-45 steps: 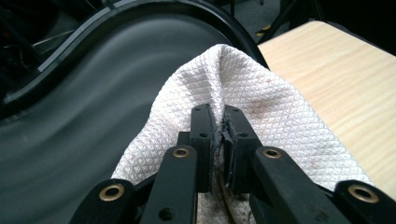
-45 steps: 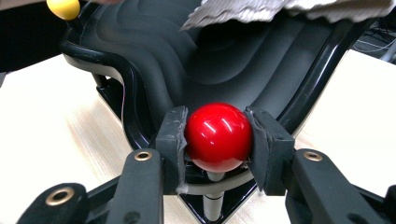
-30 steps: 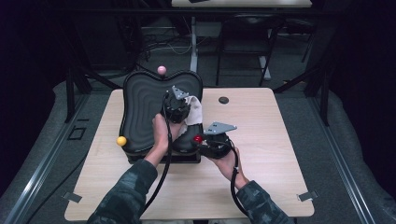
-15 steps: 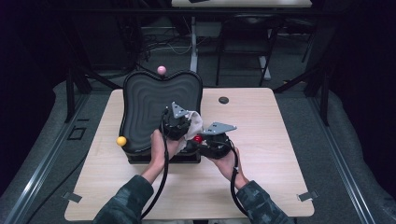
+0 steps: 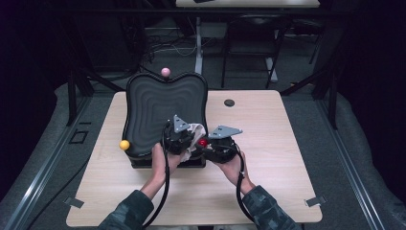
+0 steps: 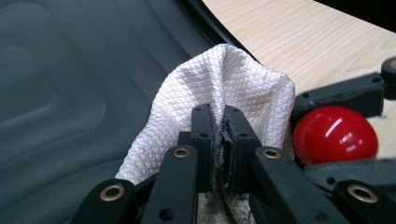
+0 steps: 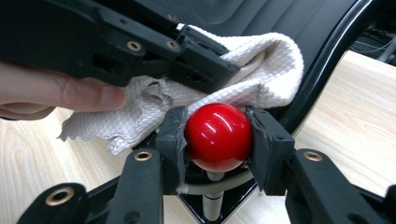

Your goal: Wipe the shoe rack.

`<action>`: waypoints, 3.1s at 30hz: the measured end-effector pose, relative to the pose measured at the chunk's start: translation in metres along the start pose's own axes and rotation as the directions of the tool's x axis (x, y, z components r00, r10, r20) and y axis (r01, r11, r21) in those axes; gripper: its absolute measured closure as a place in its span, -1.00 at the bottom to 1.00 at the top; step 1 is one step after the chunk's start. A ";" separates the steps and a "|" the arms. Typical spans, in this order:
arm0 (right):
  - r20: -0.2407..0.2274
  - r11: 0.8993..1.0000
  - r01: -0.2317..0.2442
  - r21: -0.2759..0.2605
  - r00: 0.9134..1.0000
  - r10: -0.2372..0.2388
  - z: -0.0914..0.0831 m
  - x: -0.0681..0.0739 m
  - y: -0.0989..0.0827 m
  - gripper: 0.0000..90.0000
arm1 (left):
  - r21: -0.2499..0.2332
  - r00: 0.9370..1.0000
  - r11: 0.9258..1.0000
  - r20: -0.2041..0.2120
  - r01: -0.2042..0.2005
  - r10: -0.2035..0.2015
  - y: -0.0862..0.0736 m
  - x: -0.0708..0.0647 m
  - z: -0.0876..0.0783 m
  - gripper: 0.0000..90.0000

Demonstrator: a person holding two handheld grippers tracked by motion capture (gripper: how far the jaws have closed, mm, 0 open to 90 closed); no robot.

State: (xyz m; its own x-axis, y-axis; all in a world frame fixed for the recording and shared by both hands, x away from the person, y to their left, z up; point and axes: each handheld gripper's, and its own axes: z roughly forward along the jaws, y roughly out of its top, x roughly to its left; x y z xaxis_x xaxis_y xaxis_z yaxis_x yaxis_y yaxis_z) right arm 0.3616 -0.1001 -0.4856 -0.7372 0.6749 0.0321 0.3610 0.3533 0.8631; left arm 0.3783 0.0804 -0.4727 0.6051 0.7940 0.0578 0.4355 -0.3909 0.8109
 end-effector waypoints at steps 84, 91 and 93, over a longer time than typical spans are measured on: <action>0.001 1.000 0.004 -0.003 1.000 -0.004 0.000 0.000 -0.001 0.33 | 0.024 0.964 0.998 -0.263 0.055 -0.047 0.119 0.086 0.042 0.86; 0.003 1.000 0.005 -0.003 1.000 -0.005 0.000 0.000 -0.001 0.33 | 0.016 0.968 0.999 -0.248 0.051 -0.046 0.106 0.084 0.036 0.86; 0.003 1.000 0.006 -0.003 1.000 -0.006 0.000 0.000 -0.001 0.33 | 0.019 0.968 0.999 -0.248 0.045 -0.039 0.102 0.082 0.034 0.86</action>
State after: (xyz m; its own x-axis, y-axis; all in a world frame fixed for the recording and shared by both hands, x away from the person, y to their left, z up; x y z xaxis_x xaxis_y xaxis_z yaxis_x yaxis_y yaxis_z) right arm 0.3610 -0.1002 -0.4860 -0.7376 0.6748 0.0256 0.3553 0.3555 0.8645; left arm 0.4948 0.0897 -0.4049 0.4033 0.8994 0.1687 0.4746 -0.3632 0.8018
